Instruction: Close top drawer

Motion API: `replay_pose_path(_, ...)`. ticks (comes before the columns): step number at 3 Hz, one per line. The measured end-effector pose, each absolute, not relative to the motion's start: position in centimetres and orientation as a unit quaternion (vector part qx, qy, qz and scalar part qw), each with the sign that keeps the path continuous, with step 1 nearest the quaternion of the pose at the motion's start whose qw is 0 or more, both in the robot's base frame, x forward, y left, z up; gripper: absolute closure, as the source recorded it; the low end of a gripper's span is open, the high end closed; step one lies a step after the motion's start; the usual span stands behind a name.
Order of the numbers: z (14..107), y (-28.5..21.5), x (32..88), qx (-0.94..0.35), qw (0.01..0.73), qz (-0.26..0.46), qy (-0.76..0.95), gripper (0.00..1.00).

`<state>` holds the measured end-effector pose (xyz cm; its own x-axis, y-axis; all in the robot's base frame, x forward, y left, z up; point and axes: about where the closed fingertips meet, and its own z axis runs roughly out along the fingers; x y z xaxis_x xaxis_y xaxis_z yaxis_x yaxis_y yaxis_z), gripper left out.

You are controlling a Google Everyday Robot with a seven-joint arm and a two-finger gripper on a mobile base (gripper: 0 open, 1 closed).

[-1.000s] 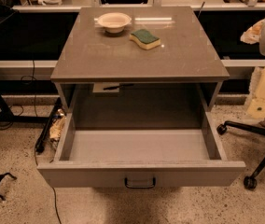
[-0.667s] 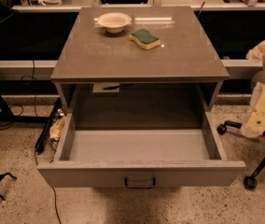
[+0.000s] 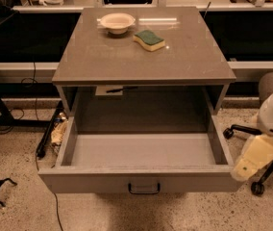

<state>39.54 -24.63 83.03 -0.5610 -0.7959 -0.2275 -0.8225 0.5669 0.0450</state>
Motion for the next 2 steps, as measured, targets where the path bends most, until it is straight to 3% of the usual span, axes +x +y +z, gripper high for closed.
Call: replay_pose_path(2,71.9,-25.3,34.3,-0.390,0.029,0.092,0.916,0.52)
